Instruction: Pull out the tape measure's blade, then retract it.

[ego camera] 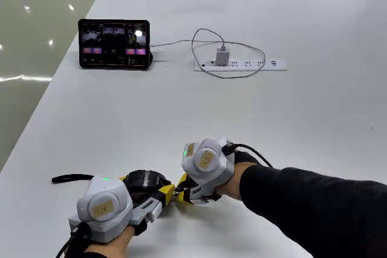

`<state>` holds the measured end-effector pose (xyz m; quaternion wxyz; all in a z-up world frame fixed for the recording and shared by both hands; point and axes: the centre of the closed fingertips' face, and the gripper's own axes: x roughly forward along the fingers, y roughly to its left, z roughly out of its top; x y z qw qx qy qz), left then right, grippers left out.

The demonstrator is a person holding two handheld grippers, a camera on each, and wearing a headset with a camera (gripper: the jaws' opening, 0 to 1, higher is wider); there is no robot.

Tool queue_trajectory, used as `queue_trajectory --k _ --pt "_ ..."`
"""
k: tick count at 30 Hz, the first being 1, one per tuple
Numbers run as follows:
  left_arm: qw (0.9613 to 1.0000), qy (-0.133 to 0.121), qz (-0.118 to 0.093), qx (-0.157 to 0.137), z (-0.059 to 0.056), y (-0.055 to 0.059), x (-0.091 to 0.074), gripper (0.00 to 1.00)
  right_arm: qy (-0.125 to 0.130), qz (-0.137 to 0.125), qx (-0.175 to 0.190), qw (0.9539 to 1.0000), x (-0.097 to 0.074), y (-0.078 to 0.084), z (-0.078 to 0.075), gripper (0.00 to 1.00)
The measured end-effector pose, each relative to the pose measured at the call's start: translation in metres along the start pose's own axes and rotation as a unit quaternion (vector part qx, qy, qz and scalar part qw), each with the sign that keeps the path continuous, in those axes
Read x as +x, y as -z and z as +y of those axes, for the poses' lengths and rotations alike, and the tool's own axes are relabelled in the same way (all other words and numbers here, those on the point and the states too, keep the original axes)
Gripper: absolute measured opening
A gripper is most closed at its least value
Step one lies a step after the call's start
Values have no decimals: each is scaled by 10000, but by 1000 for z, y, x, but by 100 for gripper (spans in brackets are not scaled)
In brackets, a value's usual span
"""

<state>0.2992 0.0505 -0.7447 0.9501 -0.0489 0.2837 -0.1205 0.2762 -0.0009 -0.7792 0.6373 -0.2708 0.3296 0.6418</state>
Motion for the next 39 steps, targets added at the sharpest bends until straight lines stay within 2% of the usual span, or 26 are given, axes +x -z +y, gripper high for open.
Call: queue_trajectory --k 22,29,33,37,39 --pt "10000 -21 -23 40 -1 0 0 59 -32 -64 -9 10000 4 -4 2 12" --pt "9999 -36 -57 113 -2 -1 0 61 32 1 -109 9999 5 -4 1 13" --pt "9999 -46 -6 107 -1 0 1 61 84 -2 -123 9999 4 -5 2 13" --pt "10000 -23 55 60 -1 0 1 61 138 -61 -93 9998 -1 -8 0 14" --pt "9999 38 55 -96 0 -1 0 61 177 -106 -59 9998 -4 -9 -1 15"
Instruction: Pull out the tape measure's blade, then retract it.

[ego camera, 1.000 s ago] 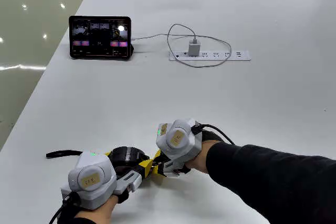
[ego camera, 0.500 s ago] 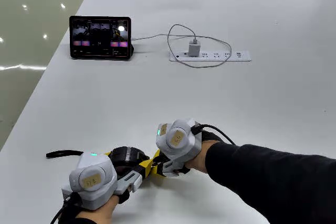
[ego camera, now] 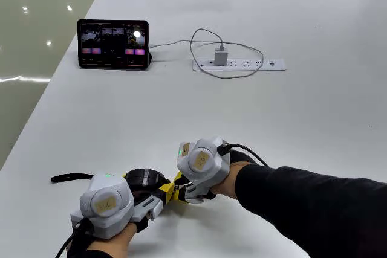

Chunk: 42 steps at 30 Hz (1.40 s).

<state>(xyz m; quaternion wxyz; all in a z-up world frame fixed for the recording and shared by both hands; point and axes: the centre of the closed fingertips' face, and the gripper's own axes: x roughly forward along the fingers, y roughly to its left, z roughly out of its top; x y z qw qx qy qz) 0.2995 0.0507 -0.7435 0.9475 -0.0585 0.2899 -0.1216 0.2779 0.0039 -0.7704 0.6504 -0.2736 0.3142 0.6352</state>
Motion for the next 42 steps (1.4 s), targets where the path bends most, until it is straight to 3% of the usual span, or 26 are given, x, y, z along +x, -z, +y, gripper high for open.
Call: queue_trajectory --k 4,7,9,12,17,18,19,21,27,30,32,35,42 --pt "9999 71 -16 -110 0 -3 -2 61 44 -21 26 10000 -6 2 0 16" --pt "9999 144 -91 -21 -3 -8 -3 61 81 -23 89 9999 -10 5 1 16" --pt "9992 361 -116 -121 -10 -12 -5 67 85 -19 173 9998 -12 9 3 18" --pt "9989 443 -49 112 -12 -11 -5 72 93 -22 206 9997 -16 13 7 20" --pt "9976 654 -53 209 -17 -13 -9 78 208 -115 347 9991 -26 17 8 20" --pt "9967 789 -71 182 -22 -14 -11 80 235 -128 368 9990 -28 18 7 20" --pt "9955 938 -76 125 -27 -15 -12 86 255 -148 398 9988 -30 18 8 20" --pt "9951 965 -125 175 -28 -18 -11 95 311 -211 479 9981 -35 19 8 22" --pt "9920 1178 -69 449 -34 -17 -13 99 416 -330 630 9966 -48 25 11 24" --pt "9887 1280 -146 769 -34 -19 -16 99 478 -385 658 9959 -56 29 13 25" --pt "9879 1325 -45 806 -34 -15 -18 99 514 -415 690 9954 -62 31 14 26" --pt "9845 1628 253 604 -36 -7 -24 99 593 -477 751 9943 -73 35 16 28" --pt "9806 1839 368 572 -30 -3 -32 99 786 -583 957 9906 -97 49 16 34"
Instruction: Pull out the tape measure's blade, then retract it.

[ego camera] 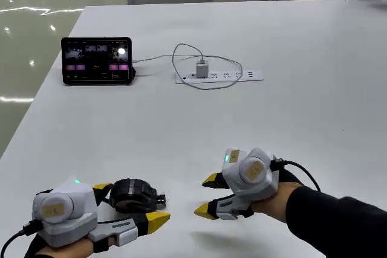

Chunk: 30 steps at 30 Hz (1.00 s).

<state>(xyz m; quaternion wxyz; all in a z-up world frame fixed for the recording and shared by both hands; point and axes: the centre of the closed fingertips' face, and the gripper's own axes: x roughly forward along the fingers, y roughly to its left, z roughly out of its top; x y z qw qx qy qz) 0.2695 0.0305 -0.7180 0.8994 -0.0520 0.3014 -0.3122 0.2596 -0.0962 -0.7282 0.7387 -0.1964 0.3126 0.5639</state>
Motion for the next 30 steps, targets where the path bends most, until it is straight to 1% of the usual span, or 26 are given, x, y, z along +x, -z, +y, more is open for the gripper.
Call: queue_trajectory --k 4,6,10,11,12,13,16,19,21,23,25,28,30 --pt "9998 -29 115 167 4 2 -7 99 111 5 107 9999 -12 14 -4 37" --pt "9994 -24 214 278 8 4 -9 99 146 14 161 9998 -18 22 -5 39" --pt "9989 -21 248 397 14 2 -13 99 244 -53 254 9994 -30 30 -6 44" --pt "9985 -24 267 473 17 1 -14 99 284 -72 269 9992 -35 33 -6 46" --pt "9982 10 302 513 17 1 -14 99 309 -70 283 9991 -37 35 -7 47" --pt "9978 33 324 586 18 1 -14 99 337 -57 289 9990 -40 38 -8 48" --pt "9958 73 467 785 19 3 -14 99 411 -25 260 9988 -50 47 -11 50" --pt "9948 146 532 859 20 5 -15 99 452 -17 301 9985 -59 55 -13 53" --pt "9935 115 608 952 23 7 -16 99 509 6 342 9981 -65 62 -16 54" --pt "9929 138 630 1005 24 7 -18 99 552 12 379 9978 -70 67 -18 56" --pt "9908 122 727 1134 27 9 -20 99 628 5 468 9969 -76 73 -21 57" --pt "9906 146 753 1131 30 10 -24 99 739 4 560 9957 -87 81 -27 59" --pt "9914 131 745 1065 34 10 -27 99 801 0 596 9950 -93 86 -30 61"
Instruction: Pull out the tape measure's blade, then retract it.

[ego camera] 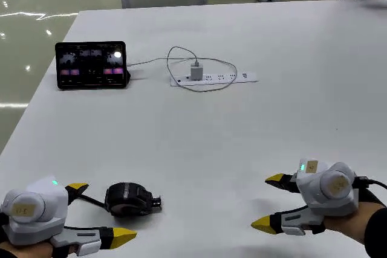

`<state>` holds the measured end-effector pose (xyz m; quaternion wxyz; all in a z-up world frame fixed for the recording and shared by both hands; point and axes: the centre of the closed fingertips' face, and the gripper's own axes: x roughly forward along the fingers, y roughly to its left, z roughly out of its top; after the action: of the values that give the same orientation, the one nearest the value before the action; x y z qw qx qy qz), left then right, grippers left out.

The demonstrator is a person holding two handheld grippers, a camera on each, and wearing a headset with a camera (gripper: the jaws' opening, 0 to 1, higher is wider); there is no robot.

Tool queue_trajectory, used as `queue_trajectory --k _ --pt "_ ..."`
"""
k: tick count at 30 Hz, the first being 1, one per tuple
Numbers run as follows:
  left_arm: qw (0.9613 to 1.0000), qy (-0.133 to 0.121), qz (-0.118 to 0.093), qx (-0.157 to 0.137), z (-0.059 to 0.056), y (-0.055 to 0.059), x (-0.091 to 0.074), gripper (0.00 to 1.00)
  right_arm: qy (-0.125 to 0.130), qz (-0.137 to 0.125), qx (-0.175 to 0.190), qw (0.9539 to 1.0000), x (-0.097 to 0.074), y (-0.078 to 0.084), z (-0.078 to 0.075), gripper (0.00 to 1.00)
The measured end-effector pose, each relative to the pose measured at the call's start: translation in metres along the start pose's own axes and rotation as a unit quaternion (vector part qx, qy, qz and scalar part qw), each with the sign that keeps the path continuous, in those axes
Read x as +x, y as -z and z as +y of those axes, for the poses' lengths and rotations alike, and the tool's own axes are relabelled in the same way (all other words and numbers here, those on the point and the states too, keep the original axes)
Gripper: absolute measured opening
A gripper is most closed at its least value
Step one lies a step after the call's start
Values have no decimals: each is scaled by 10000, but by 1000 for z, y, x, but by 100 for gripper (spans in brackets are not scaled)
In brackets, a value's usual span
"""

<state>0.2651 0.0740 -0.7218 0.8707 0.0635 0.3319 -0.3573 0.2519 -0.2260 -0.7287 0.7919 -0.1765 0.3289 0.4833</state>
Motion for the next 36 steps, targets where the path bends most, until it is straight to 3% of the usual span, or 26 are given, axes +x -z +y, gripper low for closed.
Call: queue_trajectory --k 3,9,12,16,20,23,26,29,36 --pt "10000 -5 -52 -81 3 0 -4 99 70 33 71 9999 -6 8 -5 63" --pt "10000 -60 63 -2 9 9 -11 99 110 88 228 9996 -21 25 -8 71" --pt "9999 -67 61 -139 12 11 -15 99 128 102 317 9994 -28 36 -11 77" --pt "9998 -105 56 -160 11 12 -20 99 249 174 440 9986 -41 53 -18 82" --pt "9999 -59 108 -119 9 15 -22 99 272 139 456 9985 -52 60 -18 86" --pt "9998 -46 163 -41 8 17 -24 99 427 181 509 9976 -59 68 -25 91" --pt "9998 -51 181 -53 8 18 -26 99 494 53 587 9970 -64 66 -27 99" --pt "9996 7 270 -75 6 21 -27 97 497 42 601 9970 -64 68 -27 99" --pt "9997 -23 227 -44 8 21 -31 99 444 58 604 9972 -63 65 -19 99"
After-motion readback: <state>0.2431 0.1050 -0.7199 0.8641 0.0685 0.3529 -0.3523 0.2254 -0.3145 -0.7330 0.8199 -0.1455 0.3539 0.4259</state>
